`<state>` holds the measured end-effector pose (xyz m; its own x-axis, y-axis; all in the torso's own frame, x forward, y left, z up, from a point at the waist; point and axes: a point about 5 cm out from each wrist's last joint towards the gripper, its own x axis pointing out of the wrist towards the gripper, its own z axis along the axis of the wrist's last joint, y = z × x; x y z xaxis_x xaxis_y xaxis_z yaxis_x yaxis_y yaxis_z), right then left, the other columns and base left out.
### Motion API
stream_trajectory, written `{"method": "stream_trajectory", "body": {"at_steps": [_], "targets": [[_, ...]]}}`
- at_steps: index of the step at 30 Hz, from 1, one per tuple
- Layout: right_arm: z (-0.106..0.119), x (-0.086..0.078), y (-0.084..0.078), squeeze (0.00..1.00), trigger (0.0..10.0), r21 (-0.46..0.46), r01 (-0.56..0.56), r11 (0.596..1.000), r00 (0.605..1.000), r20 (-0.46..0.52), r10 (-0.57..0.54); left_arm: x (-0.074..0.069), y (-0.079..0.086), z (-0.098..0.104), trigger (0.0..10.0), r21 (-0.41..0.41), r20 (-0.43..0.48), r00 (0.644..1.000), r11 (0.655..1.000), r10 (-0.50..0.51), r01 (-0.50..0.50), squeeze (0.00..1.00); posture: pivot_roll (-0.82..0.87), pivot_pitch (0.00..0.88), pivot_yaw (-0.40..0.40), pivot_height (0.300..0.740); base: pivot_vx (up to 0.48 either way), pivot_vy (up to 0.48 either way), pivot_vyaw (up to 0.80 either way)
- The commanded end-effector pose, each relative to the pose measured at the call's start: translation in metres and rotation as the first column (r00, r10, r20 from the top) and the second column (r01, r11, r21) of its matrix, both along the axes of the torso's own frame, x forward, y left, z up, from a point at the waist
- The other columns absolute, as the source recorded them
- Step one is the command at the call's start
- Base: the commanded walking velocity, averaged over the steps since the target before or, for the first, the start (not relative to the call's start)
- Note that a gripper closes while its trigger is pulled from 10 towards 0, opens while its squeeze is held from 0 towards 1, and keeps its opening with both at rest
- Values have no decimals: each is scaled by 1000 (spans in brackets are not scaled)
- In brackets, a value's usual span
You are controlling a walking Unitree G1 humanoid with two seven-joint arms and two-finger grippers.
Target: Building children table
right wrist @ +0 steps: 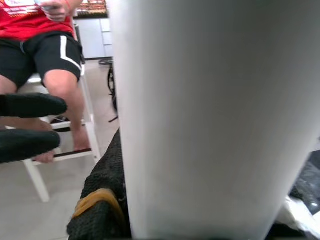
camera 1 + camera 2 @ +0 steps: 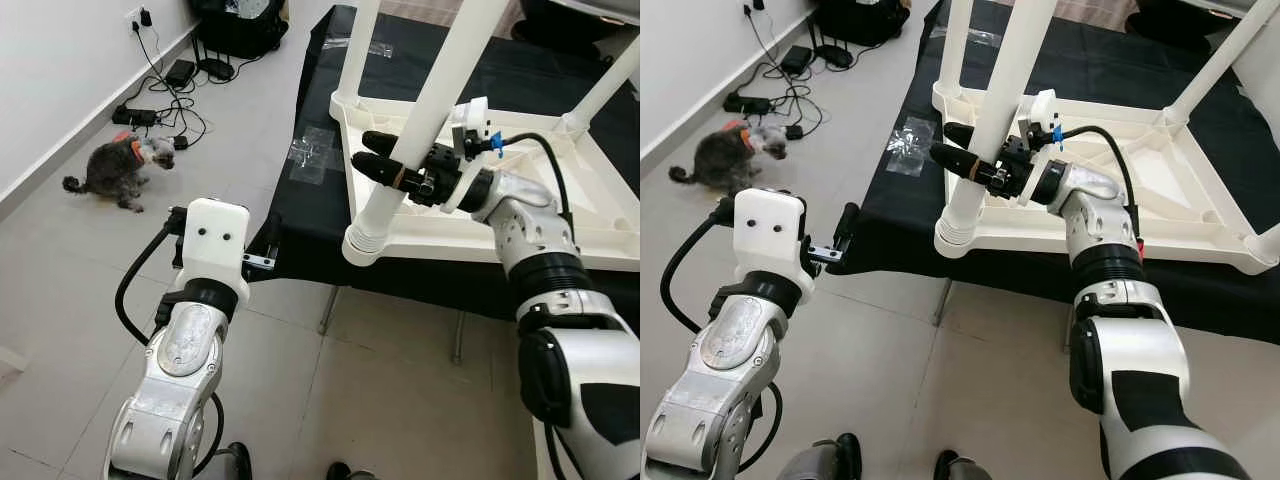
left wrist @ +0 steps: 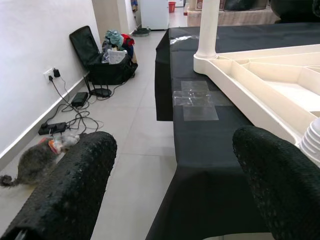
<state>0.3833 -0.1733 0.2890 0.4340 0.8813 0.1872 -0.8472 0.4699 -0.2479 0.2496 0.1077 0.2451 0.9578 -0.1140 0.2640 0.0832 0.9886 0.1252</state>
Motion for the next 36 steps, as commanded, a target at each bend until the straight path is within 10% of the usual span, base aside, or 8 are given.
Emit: {"method": "stream_trajectory", "body": {"at_steps": [1, 19, 24, 27, 36], "targets": [[-6, 0, -5, 0, 10000, -36, 69, 997, 997, 22, -68, 0, -1, -2, 10000, 4, -4, 1000, 1000, 1, -1, 0, 135, 235, -125, 740, 0, 0, 0], [-22, 14, -7, 0, 10000, -75, 313, 947, 948, -41, -317, 0, -3, -2, 10000, -1, -2, 1000, 1000, -1, 1, 0, 130, 235, -127, 740, 0, 0, 0], [-31, 22, -9, 0, 10000, -90, 461, 883, 879, -90, -468, 0, -2, -1, 10000, 0, 1, 1000, 1000, -2, 2, 0, 131, 235, -126, 740, 0, 0, 0], [-36, 29, -19, 0, 10000, -75, 647, 759, 748, -130, -650, 0, -3, -2, 10000, -1, 0, 1000, 1000, -5, 5, 0, 129, 236, -128, 740, 0, 0, 0], [-39, 33, -27, 0, 10000, -59, 762, 644, 628, -173, -759, 0, -3, -2, 10000, 0, 0, 1000, 1000, -1, 1, 0, 133, 243, -129, 740, 0, 0, 0]]}}
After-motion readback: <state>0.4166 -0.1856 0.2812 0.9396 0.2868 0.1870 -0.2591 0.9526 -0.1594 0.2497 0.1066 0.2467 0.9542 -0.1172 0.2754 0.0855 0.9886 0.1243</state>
